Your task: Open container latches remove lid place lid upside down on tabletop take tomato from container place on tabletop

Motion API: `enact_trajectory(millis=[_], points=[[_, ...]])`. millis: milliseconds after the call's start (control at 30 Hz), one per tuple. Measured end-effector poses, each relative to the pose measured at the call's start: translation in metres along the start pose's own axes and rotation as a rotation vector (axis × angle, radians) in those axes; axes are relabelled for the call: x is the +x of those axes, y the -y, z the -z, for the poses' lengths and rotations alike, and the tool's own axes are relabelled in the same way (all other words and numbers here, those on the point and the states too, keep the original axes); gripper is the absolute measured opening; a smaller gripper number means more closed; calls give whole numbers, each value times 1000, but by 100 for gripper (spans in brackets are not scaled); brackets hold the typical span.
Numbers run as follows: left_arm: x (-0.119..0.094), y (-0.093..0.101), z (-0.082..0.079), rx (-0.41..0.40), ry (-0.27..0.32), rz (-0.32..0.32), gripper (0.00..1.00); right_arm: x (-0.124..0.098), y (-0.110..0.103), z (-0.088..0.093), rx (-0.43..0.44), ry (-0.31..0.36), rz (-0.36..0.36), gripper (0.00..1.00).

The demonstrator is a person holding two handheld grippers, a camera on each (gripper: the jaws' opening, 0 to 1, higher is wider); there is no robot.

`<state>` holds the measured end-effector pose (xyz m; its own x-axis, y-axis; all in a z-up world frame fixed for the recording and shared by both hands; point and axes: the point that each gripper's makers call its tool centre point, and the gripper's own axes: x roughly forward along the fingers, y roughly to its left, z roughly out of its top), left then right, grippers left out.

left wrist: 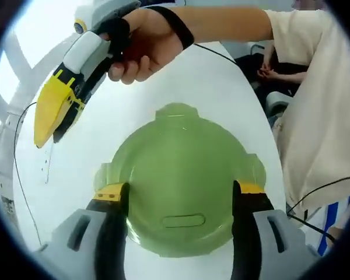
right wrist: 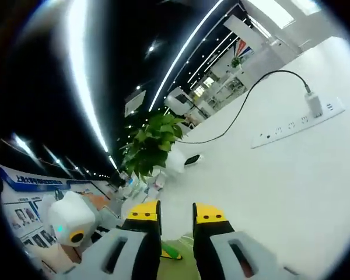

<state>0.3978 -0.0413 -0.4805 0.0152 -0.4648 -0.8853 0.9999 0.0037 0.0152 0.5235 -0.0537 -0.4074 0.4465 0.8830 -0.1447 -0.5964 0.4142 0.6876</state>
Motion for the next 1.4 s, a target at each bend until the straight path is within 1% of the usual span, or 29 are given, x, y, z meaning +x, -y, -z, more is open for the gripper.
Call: enact_trajectory(millis=[67, 133, 200, 233, 267, 300, 333, 367, 433, 467, 533, 567, 633, 667, 700, 767, 800, 833, 900, 933, 967, 1033, 1067, 1133, 1167, 1233, 1267, 1333, 1400], points=[[-1, 1, -2, -13, 15, 1, 65, -4, -7, 1, -12, 7, 0, 15], [-5, 3, -9, -55, 80, 4, 66, -8, -4, -7, -63, 33, 30, 15], [-12, 0, -20, -43, 168, -21, 68, -17, -5, -14, -106, 50, 60, 15], [-17, -2, -25, -28, 211, -42, 69, -21, -6, -19, -148, 71, 75, 16], [-21, -3, -27, -22, 232, -60, 70, -25, -6, -24, -165, 82, 87, 17], [-25, -4, -28, -34, 255, -80, 70, -27, 2, -36, -170, 86, 99, 18], [-32, -9, -29, -38, 288, -120, 70, -31, 2, -39, -189, 94, 111, 18], [-38, -12, -32, -8, 326, -155, 70, -36, -3, -40, -205, 118, 123, 18], [-50, -16, -33, -36, 377, -213, 71, -45, -10, -42, -219, 140, 130, 18], [-57, -20, -35, -30, 415, -252, 71, -50, -12, -46, -220, 155, 135, 18], [-72, -26, -37, -59, 484, -320, 71, -58, -12, -56, -236, 191, 146, 18], [-80, -28, -38, -40, 520, -354, 72, -66, -16, -56, -247, 201, 149, 18], [-91, -29, -33, -115, 572, -372, 73, -74, -22, -57, -247, 223, 147, 18], [-99, -35, -30, -96, 596, -406, 73, -80, -23, -59, -248, 235, 155, 18], [-106, -36, -26, -78, 603, -446, 74, -86, -23, -60, -257, 248, 167, 18], [-119, -38, -14, -108, 617, -517, 75, -100, -18, -69, -299, 276, 202, 18], [-127, -39, -11, -80, 640, -558, 76, -107, -21, -69, -313, 288, 217, 18], [-133, -38, -6, -99, 659, -580, 77, -115, -23, -69, -330, 304, 236, 18], [-142, -39, 9, -146, 662, -633, 79, -128, -28, -70, -356, 329, 248, 18], [-151, -38, 11, -134, 691, -680, 80, -136, -33, -69, -358, 344, 244, 18], [-153, -33, 13, -135, 695, -686, 80, -142, -37, -70, -348, 375, 234, 18], [-154, -25, 18, -153, 702, -683, 80, -154, -41, -67, -346, 394, 230, 18], [-157, -21, 17, -135, 718, -706, 80, -160, -43, -65, -347, 408, 234, 18], [-156, -7, 20, -143, 730, -697, 77, -174, -47, -62, -358, 445, 244, 18], [-157, -2, 20, -97, 723, -722, 78, -180, -48, -59, -356, 454, 251, 18], [-163, 1, 25, -90, 729, -797, 79, -192, -50, -55, -364, 477, 264, 18], [-167, 3, 27, -77, 738, -833, 79, -199, -49, -54, -375, 489, 288, 18], [-179, 9, 32, -85, 773, -906, 79, -212, -51, -49, -389, 510, 307, 18], [-195, 9, 44, -136, 815, -996, 78, -223, -55, -46, -382, 533, 302, 18]])
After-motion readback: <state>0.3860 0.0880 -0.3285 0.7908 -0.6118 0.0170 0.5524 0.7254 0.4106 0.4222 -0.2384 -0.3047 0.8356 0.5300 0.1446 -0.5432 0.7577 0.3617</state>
